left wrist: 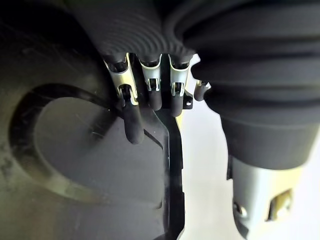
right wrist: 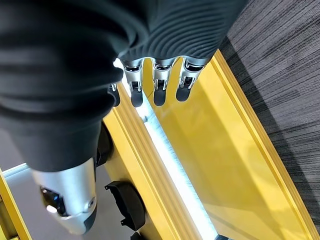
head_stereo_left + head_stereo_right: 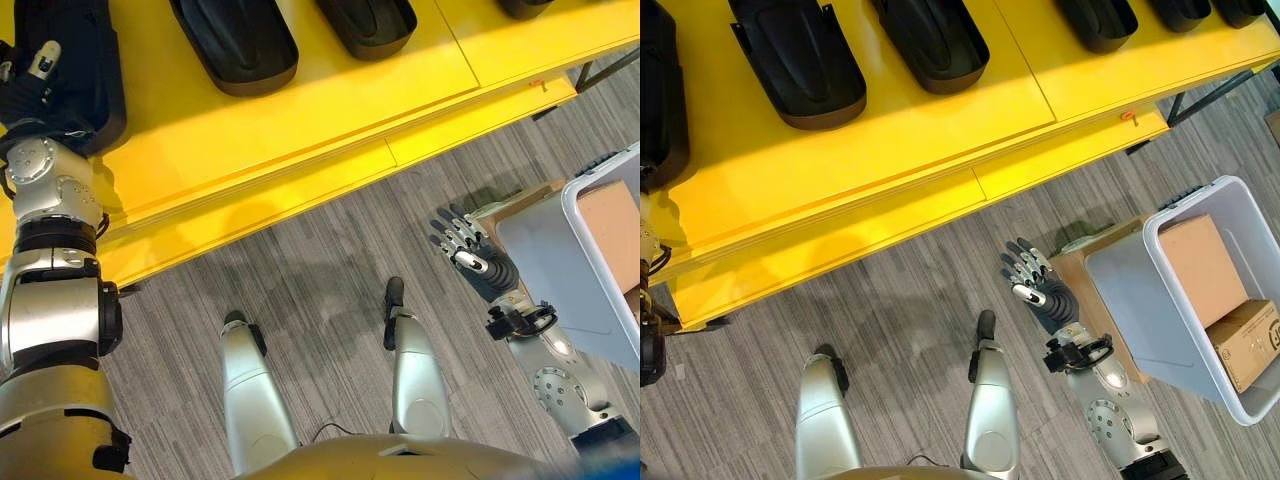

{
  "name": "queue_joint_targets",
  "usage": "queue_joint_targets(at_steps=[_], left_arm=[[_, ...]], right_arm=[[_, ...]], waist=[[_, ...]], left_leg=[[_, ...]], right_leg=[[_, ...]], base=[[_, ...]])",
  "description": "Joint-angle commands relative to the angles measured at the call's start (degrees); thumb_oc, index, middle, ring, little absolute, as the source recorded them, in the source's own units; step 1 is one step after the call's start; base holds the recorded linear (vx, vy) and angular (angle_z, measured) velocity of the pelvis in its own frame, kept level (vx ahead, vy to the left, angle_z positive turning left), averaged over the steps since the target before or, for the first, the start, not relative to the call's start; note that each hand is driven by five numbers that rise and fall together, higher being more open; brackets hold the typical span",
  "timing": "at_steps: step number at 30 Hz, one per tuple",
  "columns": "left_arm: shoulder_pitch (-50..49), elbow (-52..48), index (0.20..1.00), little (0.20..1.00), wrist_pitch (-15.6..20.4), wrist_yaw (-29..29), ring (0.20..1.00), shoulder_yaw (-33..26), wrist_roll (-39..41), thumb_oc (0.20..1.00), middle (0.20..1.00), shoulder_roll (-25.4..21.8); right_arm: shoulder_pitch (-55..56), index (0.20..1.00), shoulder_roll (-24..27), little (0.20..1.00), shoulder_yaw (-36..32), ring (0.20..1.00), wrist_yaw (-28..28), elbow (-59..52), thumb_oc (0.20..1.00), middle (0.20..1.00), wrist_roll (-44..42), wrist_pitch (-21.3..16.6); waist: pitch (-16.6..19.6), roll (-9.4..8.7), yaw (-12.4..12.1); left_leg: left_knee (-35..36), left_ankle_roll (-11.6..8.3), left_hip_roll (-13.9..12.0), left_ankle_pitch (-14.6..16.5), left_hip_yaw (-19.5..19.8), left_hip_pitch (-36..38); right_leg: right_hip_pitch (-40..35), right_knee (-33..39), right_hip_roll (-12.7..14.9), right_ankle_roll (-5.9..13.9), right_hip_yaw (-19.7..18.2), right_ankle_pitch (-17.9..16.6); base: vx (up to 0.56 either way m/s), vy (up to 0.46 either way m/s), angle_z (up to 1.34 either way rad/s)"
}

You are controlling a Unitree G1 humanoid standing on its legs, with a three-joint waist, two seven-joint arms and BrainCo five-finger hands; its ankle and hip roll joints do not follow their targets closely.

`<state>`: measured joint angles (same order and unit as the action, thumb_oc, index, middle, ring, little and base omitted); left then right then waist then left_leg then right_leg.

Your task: Move parts from the plastic box to the shelf.

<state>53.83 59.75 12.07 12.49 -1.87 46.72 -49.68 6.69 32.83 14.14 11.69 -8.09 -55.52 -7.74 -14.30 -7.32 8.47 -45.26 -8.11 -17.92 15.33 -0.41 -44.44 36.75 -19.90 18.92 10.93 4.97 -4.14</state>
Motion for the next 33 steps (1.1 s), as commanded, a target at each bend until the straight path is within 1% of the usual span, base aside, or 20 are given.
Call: queue_joint_targets(at_steps=[1, 11, 17, 20, 21, 23, 25, 28, 30, 31, 33], left_arm=[[-5.5, 3.8, 1.000, 1.000, 0.0, 0.8, 1.000, -3.1, 3.2, 1.000, 1.000, -2.0], [-10.6, 3.8, 1.000, 1.000, 0.7, 0.7, 1.000, -9.0, 7.5, 1.000, 1.000, -2.2], [-10.1, 3.2, 1.000, 1.000, 0.9, 0.5, 1.000, -8.1, 6.4, 1.000, 1.000, -2.2], [-8.8, 2.0, 1.000, 1.000, 1.1, 0.5, 1.000, -6.2, 5.0, 1.000, 1.000, -2.1], [-7.6, 0.8, 1.000, 1.000, 1.2, 0.6, 1.000, -3.9, 2.8, 1.000, 1.000, -2.1], [-6.7, 0.6, 1.000, 1.000, 1.2, 0.6, 1.000, -2.6, 1.4, 1.000, 1.000, -2.3], [-3.8, -1.8, 1.000, 1.000, 1.9, 1.6, 1.000, 2.0, -3.3, 1.000, 1.000, -2.9], [-1.6, -3.8, 1.000, 1.000, 2.6, 1.9, 1.000, 4.7, -4.8, 1.000, 1.000, -3.4], [0.5, -3.9, 1.000, 1.000, 2.2, 2.3, 1.000, 7.4, -8.6, 1.000, 1.000, -5.3], [0.8, -3.8, 1.000, 1.000, 2.2, 2.3, 1.000, 7.6, -8.6, 1.000, 1.000, -5.3], [3.1, -2.7, 1.000, 1.000, 1.5, 2.4, 1.000, 9.9, -12.2, 1.000, 1.000, -7.2]], right_arm=[[0.2, 1.000, 4.6, 1.000, -4.2, 1.000, 1.0, -3.6, 1.000, 1.000, -1.9, -1.6], [0.2, 1.000, 4.2, 1.000, -4.4, 1.000, 0.6, -3.7, 1.000, 1.000, -1.6, -1.7], [0.0, 1.000, 4.6, 1.000, -4.0, 1.000, 0.9, -3.7, 1.000, 1.000, -1.6, -1.5], [-0.3, 1.000, 4.9, 1.000, -3.9, 1.000, 1.1, -3.5, 1.000, 1.000, -1.7, -1.4], [-0.6, 1.000, 4.9, 1.000, -3.9, 1.000, 1.3, -3.2, 1.000, 1.000, -1.7, -1.4], [-0.7, 1.000, 4.9, 1.000, -3.9, 1.000, 1.4, -3.0, 1.000, 1.000, -1.8, -1.5], [-1.2, 1.000, 5.0, 1.000, -4.0, 1.000, 1.7, -2.0, 1.000, 1.000, -1.9, -1.6], [-1.7, 1.000, 5.1, 1.000, -3.9, 1.000, 1.9, -1.4, 1.000, 1.000, -2.2, -1.7], [-2.0, 1.000, 5.7, 1.000, -4.2, 1.000, 2.3, -1.2, 1.000, 1.000, -2.5, -1.6], [-2.0, 1.000, 5.6, 1.000, -4.3, 1.000, 2.3, -1.2, 1.000, 1.000, -2.5, -1.6], [-2.2, 1.000, 6.0, 1.000, -4.7, 1.000, 2.8, -1.2, 1.000, 1.000, -2.7, -1.4]], waist=[[0.5, 0.24, -1.4], [0.3, 0.42, -2.3], [0.5, 0.41, -2.3], [0.6, 0.43, -2.1], [0.8, 0.48, -2.0], [0.9, 0.44, -2.0], [1.1, 0.51, -1.6], [1.2, 0.71, -1.4], [1.4, 1.08, -1.2], [1.4, 1.00, -1.3], [1.4, 1.39, -1.2]], left_leg=[[5.6, 4.33, 3.5, -5.0, -2.1, -0.4], [5.4, 4.30, 3.8, -5.0, -2.1, -0.6], [5.8, 4.28, 3.9, -5.2, -2.0, -0.5], [6.0, 4.27, 3.9, -5.2, -2.1, -0.3], [6.1, 4.28, 3.9, -5.3, -2.2, -0.4], [6.1, 4.25, 3.9, -5.4, -2.2, -0.5], [6.2, 4.30, 3.9, -5.4, -2.3, -0.5], [5.9, 4.34, 3.8, -5.4, -2.4, -0.5], [5.9, 4.36, 3.8, -5.4, -2.5, -0.5], [5.9, 4.36, 3.8, -5.4, -2.5, -0.5], [5.9, 4.36, 3.7, -5.4, -2.6, -0.4]], right_leg=[[3.4, -11.9, 0.2, -2.98, -0.5, 7.1], [3.6, -12.3, 0.4, -3.03, -0.5, 7.3], [3.4, -12.3, 0.5, -3.02, -0.5, 7.3], [3.4, -12.3, 0.5, -2.93, -0.5, 7.2], [3.6, -12.3, 0.5, -2.92, -0.6, 7.0], [3.6, -12.3, 0.5, -2.92, -0.6, 7.0], [4.0, -12.5, 0.5, -2.92, -0.7, 6.9], [4.3, -12.6, 0.5, -2.92, -0.9, 6.9], [4.3, -12.6, 0.5, -2.93, -1.1, 7.0], [4.4, -12.6, 0.5, -2.93, -1.1, 7.0], [4.5, -12.8, 0.5, -2.89, -1.3, 7.0]], base=[[0.00, 0.000, 0.00], [0.00, 0.000, 0.00], [0.00, 0.000, 0.00], [0.00, 0.000, 0.00], [0.00, 0.000, 0.00], [0.00, 0.000, 0.00], [0.00, 0.000, 0.00], [0.00, 0.002, 0.01], [0.00, 0.000, 0.00], [0.00, 0.000, 0.00], [0.00, 0.000, 0.00]])
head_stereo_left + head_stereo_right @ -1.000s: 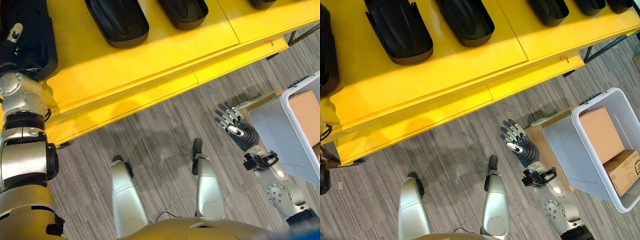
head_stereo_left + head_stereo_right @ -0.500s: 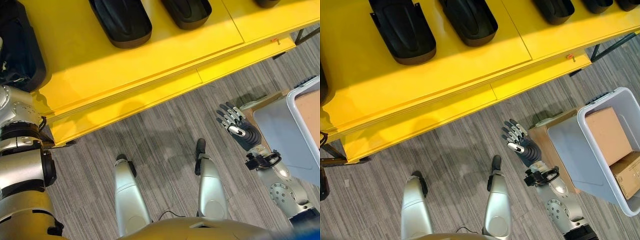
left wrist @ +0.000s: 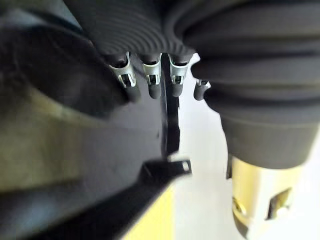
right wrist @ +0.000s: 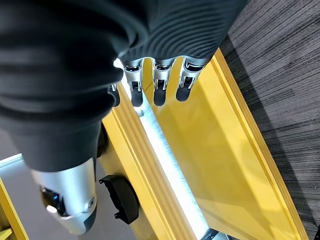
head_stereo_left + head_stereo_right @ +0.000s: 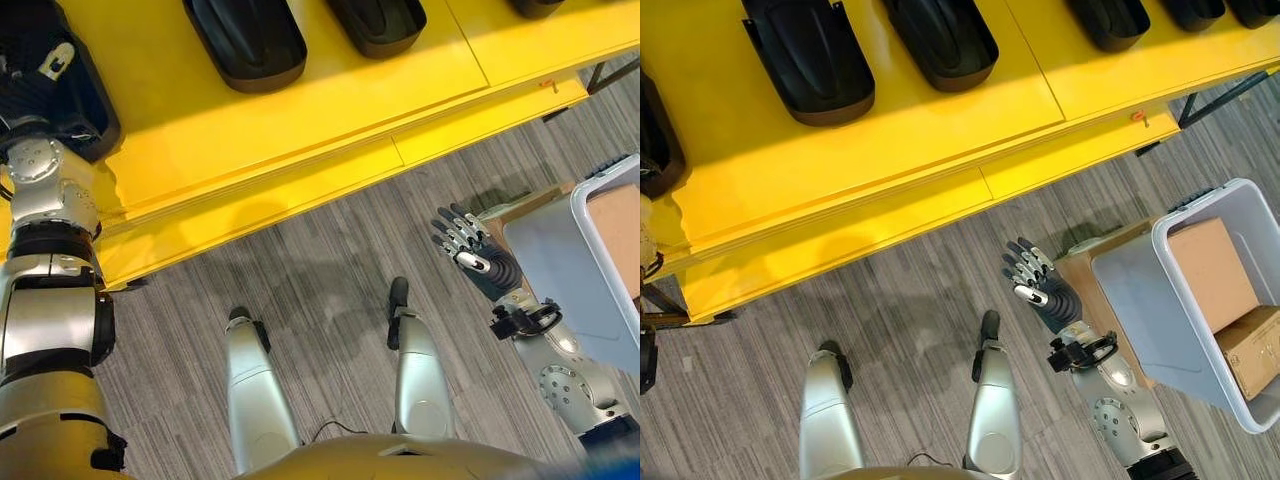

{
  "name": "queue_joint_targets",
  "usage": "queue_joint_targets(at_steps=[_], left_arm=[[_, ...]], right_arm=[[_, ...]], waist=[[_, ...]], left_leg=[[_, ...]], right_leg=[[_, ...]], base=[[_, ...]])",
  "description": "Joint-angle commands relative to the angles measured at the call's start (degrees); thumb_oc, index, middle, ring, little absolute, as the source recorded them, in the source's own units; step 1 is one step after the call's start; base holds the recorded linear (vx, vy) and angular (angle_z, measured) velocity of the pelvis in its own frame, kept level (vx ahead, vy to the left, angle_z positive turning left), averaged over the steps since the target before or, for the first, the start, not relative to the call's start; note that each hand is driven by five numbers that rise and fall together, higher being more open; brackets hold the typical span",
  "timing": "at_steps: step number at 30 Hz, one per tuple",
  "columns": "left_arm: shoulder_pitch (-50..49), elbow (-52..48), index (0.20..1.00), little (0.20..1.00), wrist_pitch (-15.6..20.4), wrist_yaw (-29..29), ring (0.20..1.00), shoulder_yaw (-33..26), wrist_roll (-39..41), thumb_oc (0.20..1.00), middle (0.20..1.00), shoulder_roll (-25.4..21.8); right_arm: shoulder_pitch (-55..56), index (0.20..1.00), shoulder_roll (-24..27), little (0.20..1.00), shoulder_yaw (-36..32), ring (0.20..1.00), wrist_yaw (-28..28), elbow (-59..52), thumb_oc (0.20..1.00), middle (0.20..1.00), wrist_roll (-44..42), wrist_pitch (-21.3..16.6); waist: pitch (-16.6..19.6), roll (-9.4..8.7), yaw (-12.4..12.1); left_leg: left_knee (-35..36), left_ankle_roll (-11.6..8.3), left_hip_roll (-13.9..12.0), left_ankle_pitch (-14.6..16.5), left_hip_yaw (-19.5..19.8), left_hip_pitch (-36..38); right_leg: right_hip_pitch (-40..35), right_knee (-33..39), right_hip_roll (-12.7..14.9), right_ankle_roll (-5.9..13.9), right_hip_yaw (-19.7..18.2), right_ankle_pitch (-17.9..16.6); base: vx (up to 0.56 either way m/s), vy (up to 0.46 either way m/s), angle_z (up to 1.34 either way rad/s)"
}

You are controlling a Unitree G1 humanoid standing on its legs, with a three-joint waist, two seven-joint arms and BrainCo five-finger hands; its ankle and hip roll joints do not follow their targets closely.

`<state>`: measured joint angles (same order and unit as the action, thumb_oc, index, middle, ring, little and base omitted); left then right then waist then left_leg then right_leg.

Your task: Move parts from the plastic box to the shelf.

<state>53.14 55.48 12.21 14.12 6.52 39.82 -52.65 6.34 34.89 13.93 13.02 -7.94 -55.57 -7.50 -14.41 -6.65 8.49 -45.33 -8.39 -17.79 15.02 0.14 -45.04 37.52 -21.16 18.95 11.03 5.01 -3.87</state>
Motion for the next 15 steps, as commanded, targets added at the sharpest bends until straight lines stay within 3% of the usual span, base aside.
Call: queue_joint_targets(at_steps=[1, 9, 15], left_arm=[[4.8, 2.2, 1.000, 1.000, 1.1, 0.5, 1.000, 2.6, -6.4, 1.000, 1.000, -5.1], [12.0, 3.7, 1.000, 1.000, 0.9, -0.2, 1.000, 9.2, -11.5, 1.000, 1.000, -11.5], [13.2, 4.3, 1.000, 1.000, 0.8, -0.4, 1.000, 10.8, -13.2, 1.000, 1.000, -13.4]], right_arm=[[-1.9, 1.000, 4.1, 1.000, -4.7, 1.000, 1.6, -1.4, 1.000, 1.000, -2.9, -1.7], [-0.4, 1.000, 5.4, 1.000, -5.7, 1.000, 3.8, -2.3, 1.000, 1.000, -2.7, -1.0], [0.3, 1.000, 5.3, 1.000, -5.7, 1.000, 4.6, -2.0, 1.000, 1.000, -2.4, -0.5]], waist=[[1.5, 0.89, -1.2], [1.3, 2.46, -1.3], [1.4, 2.94, -1.6]], left_leg=[[5.9, 4.63, 3.6, -5.1, -3.2, 0.2], [5.9, 4.61, 3.8, -5.3, -3.1, 0.6], [6.2, 4.58, 4.0, -5.5, -3.1, 1.1]], right_leg=[[3.7, -11.5, 0.5, -2.96, -1.4, 6.8], [3.3, -11.7, 1.0, -2.55, -1.4, 6.9], [2.7, -11.7, 1.4, -2.40, -1.3, 6.9]], base=[[0.00, 0.000, 0.00], [0.00, 0.000, 0.00], [0.00, -0.001, 0.01]])
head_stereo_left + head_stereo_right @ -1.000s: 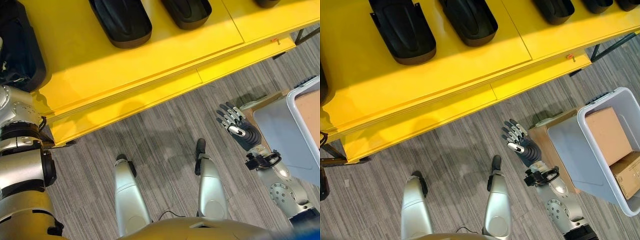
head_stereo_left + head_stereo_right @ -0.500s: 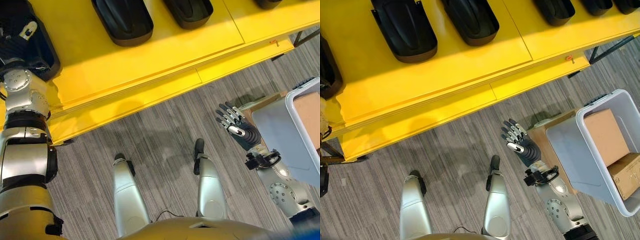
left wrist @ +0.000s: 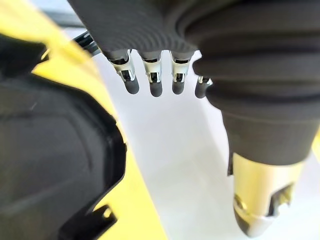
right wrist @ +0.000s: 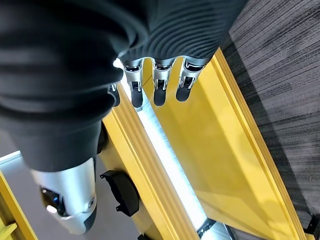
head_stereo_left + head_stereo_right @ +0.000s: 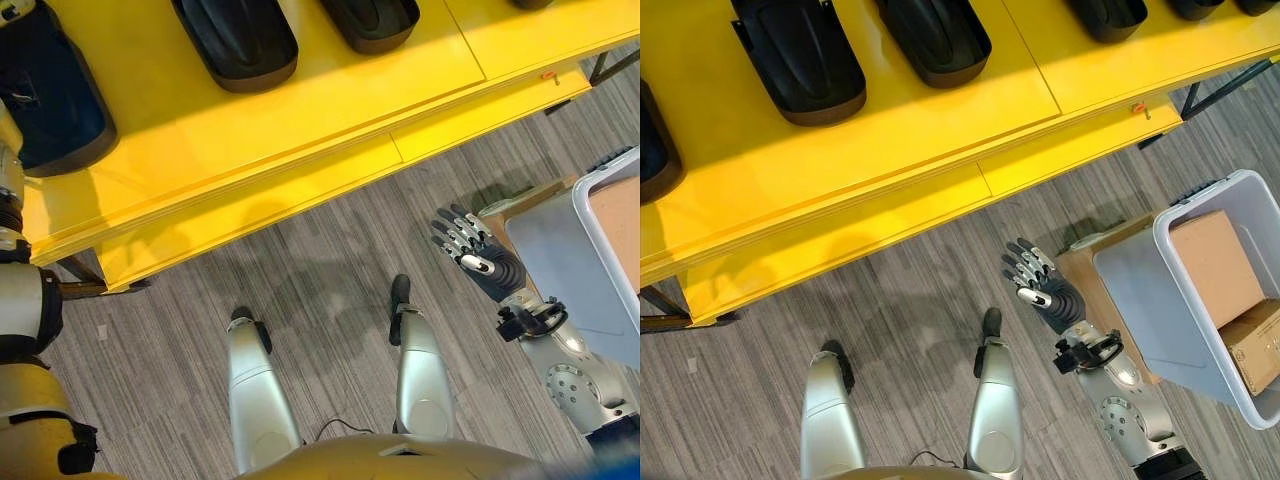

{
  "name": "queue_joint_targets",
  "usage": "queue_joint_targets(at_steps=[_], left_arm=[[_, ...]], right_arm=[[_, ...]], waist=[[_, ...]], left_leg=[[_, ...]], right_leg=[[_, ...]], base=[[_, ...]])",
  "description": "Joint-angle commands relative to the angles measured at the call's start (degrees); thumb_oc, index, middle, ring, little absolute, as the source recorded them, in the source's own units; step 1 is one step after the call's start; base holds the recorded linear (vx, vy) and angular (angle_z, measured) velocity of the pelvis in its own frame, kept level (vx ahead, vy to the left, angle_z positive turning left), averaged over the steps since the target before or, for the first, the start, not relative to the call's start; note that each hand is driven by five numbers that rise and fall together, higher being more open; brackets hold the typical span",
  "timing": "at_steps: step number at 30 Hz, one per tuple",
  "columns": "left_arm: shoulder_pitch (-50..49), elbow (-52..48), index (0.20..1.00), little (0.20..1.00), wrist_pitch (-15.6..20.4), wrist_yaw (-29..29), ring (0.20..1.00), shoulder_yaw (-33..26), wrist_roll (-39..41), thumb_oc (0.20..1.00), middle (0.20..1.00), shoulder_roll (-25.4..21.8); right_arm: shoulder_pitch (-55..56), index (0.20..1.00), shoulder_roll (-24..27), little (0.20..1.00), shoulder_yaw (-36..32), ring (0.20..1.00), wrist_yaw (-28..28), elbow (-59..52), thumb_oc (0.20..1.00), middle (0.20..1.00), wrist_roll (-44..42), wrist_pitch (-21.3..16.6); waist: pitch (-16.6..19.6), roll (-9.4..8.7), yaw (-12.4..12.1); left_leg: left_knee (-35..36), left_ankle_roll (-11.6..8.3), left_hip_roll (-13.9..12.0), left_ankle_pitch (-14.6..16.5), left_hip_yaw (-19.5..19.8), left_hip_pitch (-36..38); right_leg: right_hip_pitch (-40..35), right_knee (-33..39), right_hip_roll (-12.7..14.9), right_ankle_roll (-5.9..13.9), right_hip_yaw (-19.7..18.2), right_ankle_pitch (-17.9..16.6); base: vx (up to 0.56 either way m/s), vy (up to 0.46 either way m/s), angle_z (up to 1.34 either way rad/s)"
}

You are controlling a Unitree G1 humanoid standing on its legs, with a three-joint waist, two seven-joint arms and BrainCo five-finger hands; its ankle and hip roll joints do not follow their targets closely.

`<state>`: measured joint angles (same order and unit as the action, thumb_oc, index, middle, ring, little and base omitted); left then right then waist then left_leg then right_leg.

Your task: Move parts from the plastic box to the shelf.

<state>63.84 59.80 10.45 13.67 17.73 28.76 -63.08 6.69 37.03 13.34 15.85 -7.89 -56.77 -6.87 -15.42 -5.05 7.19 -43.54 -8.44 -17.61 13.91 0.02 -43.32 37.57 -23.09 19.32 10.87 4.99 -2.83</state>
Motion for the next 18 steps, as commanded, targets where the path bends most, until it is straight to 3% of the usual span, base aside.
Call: queue_joint_targets(at_steps=[1, 10, 13, 15, 18], left_arm=[[2.8, -0.3, 1.000, 1.000, 2.7, -0.1, 1.000, 0.2, -3.0, 1.000, 1.000, -3.6], [3.3, -4.1, 1.000, 1.000, 3.4, -0.1, 1.000, 2.5, -6.5, 1.000, 1.000, -7.1], [1.0, -11.1, 1.000, 1.000, 5.2, -0.1, 1.000, 1.4, -4.9, 1.000, 1.000, -8.1], [-10.4, -26.1, 1.000, 1.000, 8.3, -0.6, 1.000, -6.6, -2.1, 1.000, 1.000, -8.6], [-30.8, -44.1, 1.000, 1.000, 11.0, -3.6, 1.000, -20.4, 1.4, 1.000, 1.000, -3.8]], right_arm=[[0.0, 1.000, 3.1, 1.000, -5.2, 1.000, 1.9, -2.0, 1.000, 1.000, -1.1, -1.1], [-0.1, 1.000, 2.3, 1.000, -5.1, 1.000, 2.4, -1.7, 1.000, 1.000, -1.2, -1.1], [-0.1, 1.000, 1.3, 1.000, -4.9, 1.000, 2.3, -1.5, 1.000, 1.000, -0.7, -1.3], [0.8, 1.000, -0.4, 1.000, -5.5, 1.000, 2.0, -1.4, 1.000, 1.000, 0.3, -1.4], [1.6, 1.000, -2.6, 1.000, -6.8, 1.000, 0.9, -0.8, 1.000, 1.000, 2.0, -1.9]], waist=[[2.5, 1.54, -0.4], [2.3, 2.53, -1.3], [2.0, 2.85, -1.8], [1.7, 3.23, -2.8], [1.3, 3.66, -3.9]], left_leg=[[4.5, 4.58, 3.9, -4.3, -3.0, -0.4], [5.8, 4.17, 4.3, -4.8, -2.8, 2.9], [6.3, 4.00, 4.4, -4.8, -2.9, 4.7], [7.5, 3.83, 4.6, -5.0, -2.6, 7.3], [9.5, 3.48, 4.8, -5.3, -2.4, 12.4]], right_leg=[[2.1, -9.6, 1.1, -2.19, -1.2, 5.9], [-1.4, -9.1, 1.7, -1.95, -0.7, 6.3], [-3.6, -8.7, 2.1, -1.79, -0.2, 6.4], [-6.5, -7.9, 2.4, -1.70, 0.5, 6.7], [-12.1, -6.5, 2.9, -1.58, 1.6, 7.1]], base=[[0.00, 0.000, 0.00], [0.01, -0.013, 0.06], [0.02, -0.025, 0.08], [0.05, -0.045, 0.11], [0.05, -0.032, 0.19]])
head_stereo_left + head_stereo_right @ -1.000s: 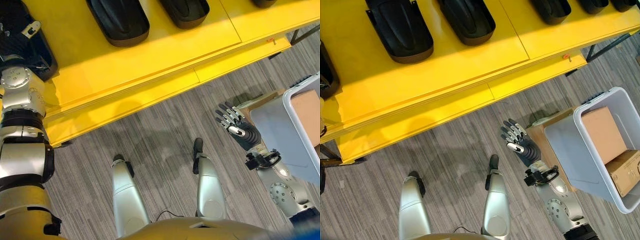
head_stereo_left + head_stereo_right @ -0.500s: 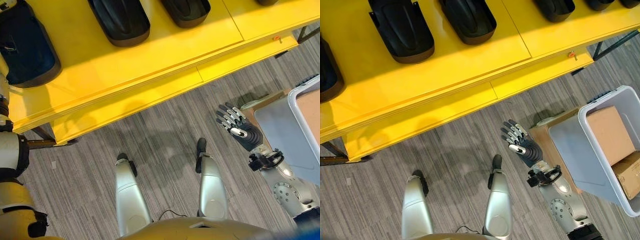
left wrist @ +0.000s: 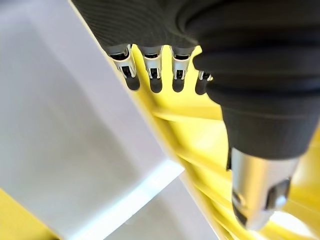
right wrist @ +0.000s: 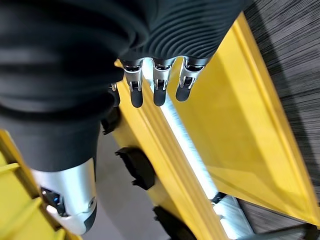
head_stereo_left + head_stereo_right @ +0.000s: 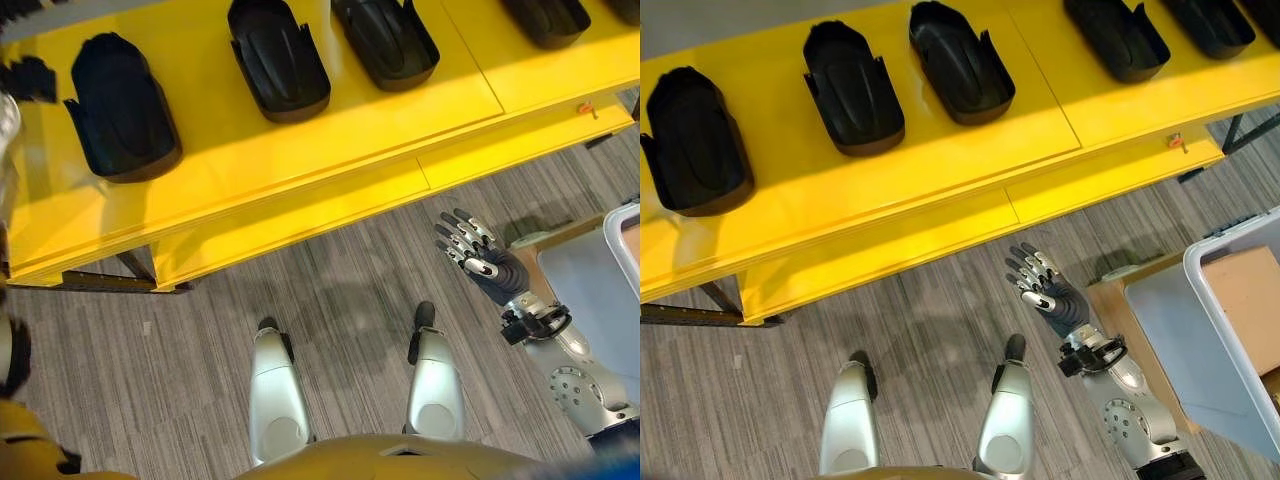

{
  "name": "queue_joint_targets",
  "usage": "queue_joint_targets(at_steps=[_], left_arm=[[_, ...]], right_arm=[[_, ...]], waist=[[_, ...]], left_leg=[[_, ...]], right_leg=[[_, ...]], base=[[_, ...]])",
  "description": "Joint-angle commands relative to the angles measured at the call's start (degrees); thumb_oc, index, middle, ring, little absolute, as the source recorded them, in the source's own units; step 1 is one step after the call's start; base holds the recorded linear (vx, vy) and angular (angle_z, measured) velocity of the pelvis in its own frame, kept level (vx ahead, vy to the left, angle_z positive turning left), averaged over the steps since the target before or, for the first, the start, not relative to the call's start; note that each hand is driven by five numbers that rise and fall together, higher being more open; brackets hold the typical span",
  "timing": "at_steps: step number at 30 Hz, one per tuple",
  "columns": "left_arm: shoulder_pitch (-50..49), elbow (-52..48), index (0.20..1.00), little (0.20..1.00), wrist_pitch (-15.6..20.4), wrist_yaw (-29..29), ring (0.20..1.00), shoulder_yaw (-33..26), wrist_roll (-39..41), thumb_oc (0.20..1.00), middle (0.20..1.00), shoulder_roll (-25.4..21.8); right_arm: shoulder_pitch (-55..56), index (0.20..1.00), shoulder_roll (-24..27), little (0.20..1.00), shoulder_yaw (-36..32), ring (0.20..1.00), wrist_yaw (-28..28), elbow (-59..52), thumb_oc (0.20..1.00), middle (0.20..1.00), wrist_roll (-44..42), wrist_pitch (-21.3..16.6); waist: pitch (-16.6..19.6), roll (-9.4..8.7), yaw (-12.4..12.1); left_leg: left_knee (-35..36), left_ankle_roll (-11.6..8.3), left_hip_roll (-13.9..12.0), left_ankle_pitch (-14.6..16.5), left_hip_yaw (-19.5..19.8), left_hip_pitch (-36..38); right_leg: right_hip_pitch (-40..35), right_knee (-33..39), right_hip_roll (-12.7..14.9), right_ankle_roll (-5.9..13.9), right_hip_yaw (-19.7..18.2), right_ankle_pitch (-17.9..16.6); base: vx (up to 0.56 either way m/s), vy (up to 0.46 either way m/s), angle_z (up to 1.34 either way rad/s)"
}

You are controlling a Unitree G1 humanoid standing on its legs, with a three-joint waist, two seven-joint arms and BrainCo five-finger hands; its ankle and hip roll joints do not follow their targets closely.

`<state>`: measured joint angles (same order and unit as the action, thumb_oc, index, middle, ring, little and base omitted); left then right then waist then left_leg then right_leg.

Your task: Move parts from the plastic box to the shelf.

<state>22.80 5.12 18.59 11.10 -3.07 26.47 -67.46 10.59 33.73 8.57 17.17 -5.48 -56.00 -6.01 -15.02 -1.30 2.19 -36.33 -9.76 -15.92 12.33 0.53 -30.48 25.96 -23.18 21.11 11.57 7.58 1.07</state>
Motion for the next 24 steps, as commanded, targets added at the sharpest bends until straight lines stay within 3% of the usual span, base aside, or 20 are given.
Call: queue_joint_targets(at_steps=[1, 6, 10, 15, 20, 24], left_arm=[[6.5, 7.8, 1.000, 1.000, 3.2, -1.2, 1.000, -2.2, 3.8, 1.000, 1.000, 2.3], [-6.6, -5.6, 1.000, 1.000, 3.6, -3.6, 1.000, -6.1, -0.2, 1.000, 1.000, 13.9], [-16.7, -13.1, 1.000, 1.000, 3.3, -5.3, 1.000, -8.4, -6.5, 1.000, 1.000, 22.8], [-20.1, -15.3, 1.000, 1.000, 3.2, -6.3, 1.000, -7.1, -9.7, 1.000, 1.000, 26.6], [-23.3, -16.4, 1.000, 1.000, 2.7, -5.2, 1.000, -2.3, -19.4, 1.000, 1.000, 31.9], [-24.0, -14.3, 1.000, 1.000, 1.4, -4.2, 1.000, 1.0, -25.7, 1.000, 1.000, 32.7]], right_arm=[[-2.4, 1.000, 0.3, 1.000, -2.3, 1.000, -0.5, -3.1, 1.000, 1.000, 1.5, -2.7], [-3.0, 1.000, -1.4, 1.000, -3.3, 1.000, -2.1, -4.4, 1.000, 1.000, 3.9, -3.1], [-2.3, 1.000, -3.9, 1.000, -4.0, 1.000, -2.2, -4.6, 1.000, 1.000, 4.7, -3.0], [-2.0, 1.000, -4.1, 1.000, -4.1, 1.000, -2.2, -5.0, 1.000, 1.000, 5.1, -3.1], [-1.4, 1.000, -4.8, 1.000, -3.8, 1.000, -2.8, -5.4, 1.000, 1.000, 5.3, -3.2], [-1.2, 1.000, -4.9, 1.000, -3.7, 1.000, -3.3, -6.1, 1.000, 1.000, 5.3, -3.6]], waist=[[0.7, -0.10, 1.1], [1.2, -0.09, 0.6], [4.1, -0.26, 0.1], [5.6, -0.29, 0.2], [7.4, -0.79, 0.9], [7.1, -1.17, 1.1]], left_leg=[[3.5, 5.19, 3.3, -5.4, -3.2, 0.4], [9.3, 4.34, 3.9, -6.7, -3.1, 10.1], [15.1, 4.25, 4.0, -7.8, -3.9, 16.6], [17.7, 4.27, 4.0, -8.3, -4.5, 19.3], [19.8, 4.38, 3.7, -8.0, -5.9, 23.2], [19.7, 4.53, 3.5, -7.6, -6.2, 23.8]], right_leg=[[-1.7, -5.0, 1.4, -2.69, -0.4, 1.9], [-12.3, -1.0, 2.1, -2.21, 2.7, 2.4], [-18.6, 3.4, 1.4, -1.87, 5.1, 2.5], [-21.4, 5.6, 1.1, -1.79, 5.9, 2.5], [-24.4, 7.7, 0.6, -1.68, 6.3, 2.7], [-24.6, 7.8, 0.3, -1.69, 6.1, 2.9]], base=[[0.04, -0.028, 0.13], [0.11, -0.036, 0.25], [0.14, -0.046, 0.05], [0.08, -0.020, 0.03], [0.09, -0.026, -0.05], [0.03, -0.019, -0.06]])
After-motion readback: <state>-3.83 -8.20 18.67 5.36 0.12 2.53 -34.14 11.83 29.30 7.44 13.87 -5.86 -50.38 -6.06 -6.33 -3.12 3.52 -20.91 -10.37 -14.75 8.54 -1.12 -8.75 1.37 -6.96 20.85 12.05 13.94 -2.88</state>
